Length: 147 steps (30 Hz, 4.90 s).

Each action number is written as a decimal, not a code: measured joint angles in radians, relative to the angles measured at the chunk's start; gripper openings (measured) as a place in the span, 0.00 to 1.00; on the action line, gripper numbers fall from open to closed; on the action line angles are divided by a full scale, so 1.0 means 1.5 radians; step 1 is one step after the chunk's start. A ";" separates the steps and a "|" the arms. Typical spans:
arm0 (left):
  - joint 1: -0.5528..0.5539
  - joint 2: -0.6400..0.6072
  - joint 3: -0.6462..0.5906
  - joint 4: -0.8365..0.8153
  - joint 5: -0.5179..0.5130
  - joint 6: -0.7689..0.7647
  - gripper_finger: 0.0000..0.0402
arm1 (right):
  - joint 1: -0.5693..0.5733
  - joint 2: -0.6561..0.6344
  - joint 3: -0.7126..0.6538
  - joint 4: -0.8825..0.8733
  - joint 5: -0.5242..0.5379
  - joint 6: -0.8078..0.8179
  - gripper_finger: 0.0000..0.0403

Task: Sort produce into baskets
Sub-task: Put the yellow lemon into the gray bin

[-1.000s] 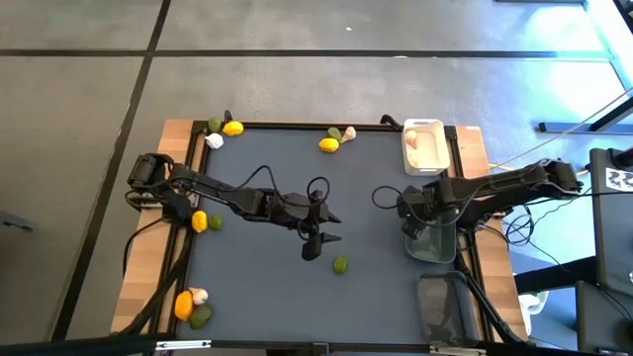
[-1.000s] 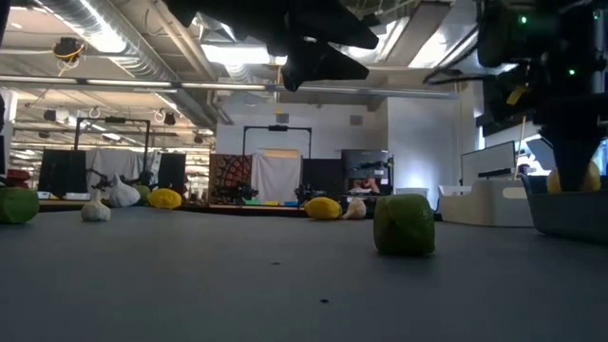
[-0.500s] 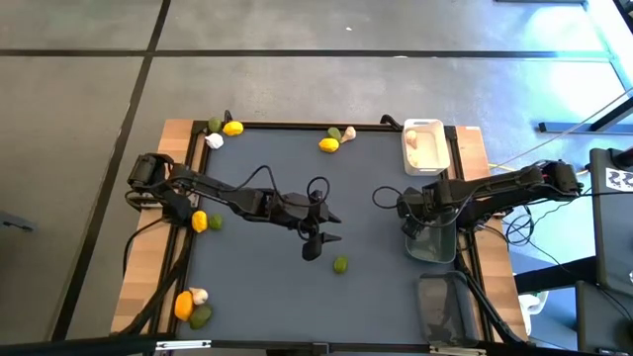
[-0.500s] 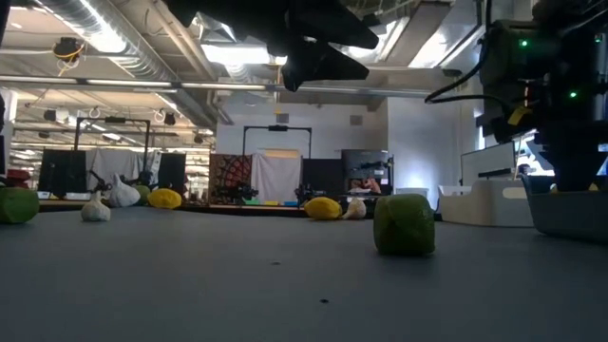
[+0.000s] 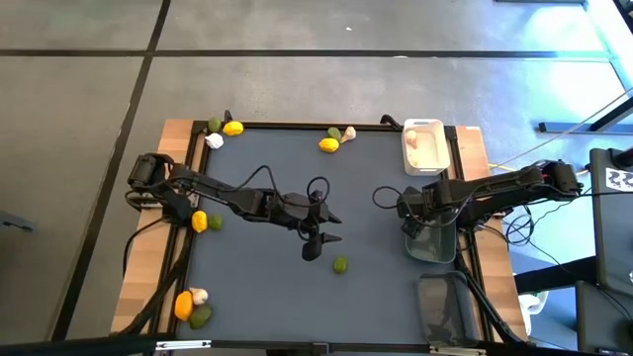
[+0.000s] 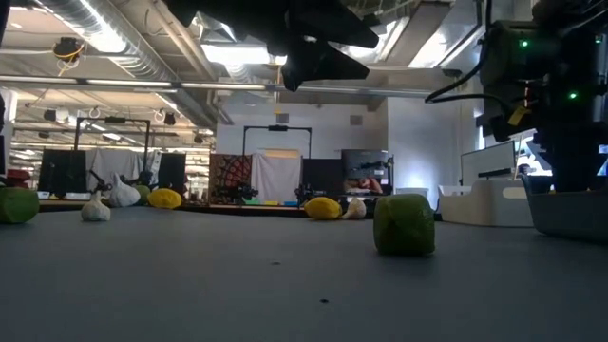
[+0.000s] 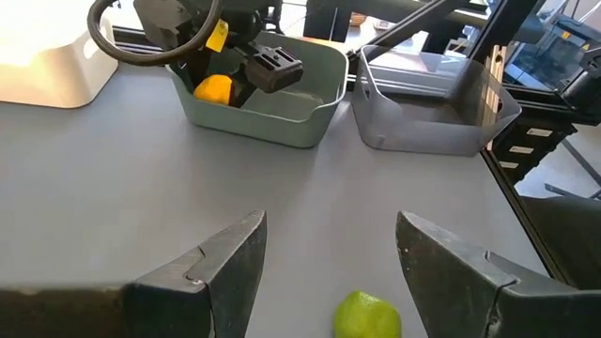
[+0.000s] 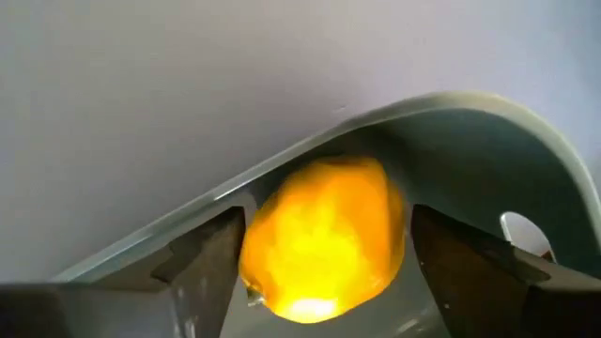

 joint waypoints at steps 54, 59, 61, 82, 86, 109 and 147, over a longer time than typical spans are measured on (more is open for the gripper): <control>0.186 0.000 0.000 -0.023 -0.110 0.176 0.58 | 0.153 0.128 0.136 0.387 0.163 -0.147 0.75; 0.239 0.012 -0.001 -0.017 -0.111 0.179 0.58 | 0.153 0.155 0.136 0.417 0.165 -0.166 0.75; 0.260 0.024 -0.001 -0.006 -0.111 0.177 0.58 | 0.153 0.163 0.136 0.424 0.169 -0.175 0.75; 0.402 0.114 -0.001 0.001 -0.047 0.190 0.58 | 0.153 0.169 0.135 0.426 0.194 -0.176 0.75; 0.421 0.114 0.002 -0.002 -0.029 0.193 0.58 | 0.153 0.169 0.135 0.426 0.211 -0.177 0.75; 0.464 0.171 0.232 -0.208 -0.005 0.265 0.58 | 0.153 0.168 0.136 0.436 0.220 -0.193 0.75; 0.478 0.347 0.355 -0.361 0.080 0.368 0.58 | 0.153 0.168 0.136 0.430 0.222 -0.193 0.75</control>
